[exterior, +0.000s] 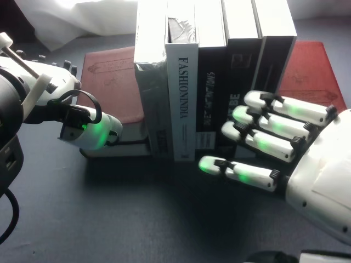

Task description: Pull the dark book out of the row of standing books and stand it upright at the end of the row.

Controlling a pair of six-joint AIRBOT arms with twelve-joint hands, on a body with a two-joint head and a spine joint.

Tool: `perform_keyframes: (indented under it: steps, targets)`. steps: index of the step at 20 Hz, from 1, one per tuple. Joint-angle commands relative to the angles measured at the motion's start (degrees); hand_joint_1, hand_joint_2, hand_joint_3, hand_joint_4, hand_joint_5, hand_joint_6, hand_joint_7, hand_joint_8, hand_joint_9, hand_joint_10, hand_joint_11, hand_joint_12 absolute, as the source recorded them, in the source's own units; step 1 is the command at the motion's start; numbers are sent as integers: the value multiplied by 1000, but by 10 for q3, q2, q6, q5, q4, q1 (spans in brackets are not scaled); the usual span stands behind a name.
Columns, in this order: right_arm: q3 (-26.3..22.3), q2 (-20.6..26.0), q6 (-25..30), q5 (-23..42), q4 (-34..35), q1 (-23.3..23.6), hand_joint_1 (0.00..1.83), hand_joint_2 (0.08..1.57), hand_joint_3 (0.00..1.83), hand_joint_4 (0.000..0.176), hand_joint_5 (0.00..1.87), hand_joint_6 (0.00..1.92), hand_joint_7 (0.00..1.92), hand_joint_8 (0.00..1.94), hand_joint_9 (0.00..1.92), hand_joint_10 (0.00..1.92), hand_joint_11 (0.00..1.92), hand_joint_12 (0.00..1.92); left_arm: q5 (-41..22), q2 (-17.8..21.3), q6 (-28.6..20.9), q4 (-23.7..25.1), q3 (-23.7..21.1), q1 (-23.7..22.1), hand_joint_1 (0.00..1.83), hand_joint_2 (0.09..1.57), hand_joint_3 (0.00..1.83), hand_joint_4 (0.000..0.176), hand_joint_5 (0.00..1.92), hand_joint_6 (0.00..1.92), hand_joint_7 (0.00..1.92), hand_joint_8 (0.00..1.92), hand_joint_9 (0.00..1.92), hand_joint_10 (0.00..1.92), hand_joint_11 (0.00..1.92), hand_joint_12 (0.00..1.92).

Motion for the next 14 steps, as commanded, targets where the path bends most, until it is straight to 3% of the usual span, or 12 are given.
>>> perform_keyframes:
  steps: [1,3,9,14]
  targets:
    - [-13,5,-9,91,-26,10,1,1156,185,0,60,68,28,23,0,6,0,10,7,5,0,48,-1,-9,0,1140,129,0,32,51,1,12,0,6,8,18]
    - [-26,5,-15,117,-26,10,0,1242,13,0,85,6,31,0,0,0,0,0,8,5,0,47,-1,-9,0,1203,21,0,53,8,0,0,0,0,0,0]
    - [-44,-2,-51,190,-14,17,0,1249,10,0,100,9,54,7,11,4,0,0,9,5,1,49,-1,-8,0,1209,11,0,61,4,3,0,0,0,6,3]
    - [-49,-33,-76,302,-14,21,0,1249,6,0,118,13,73,11,25,8,3,1,9,5,1,50,-1,-8,0,1225,13,0,73,7,25,8,7,2,12,5]
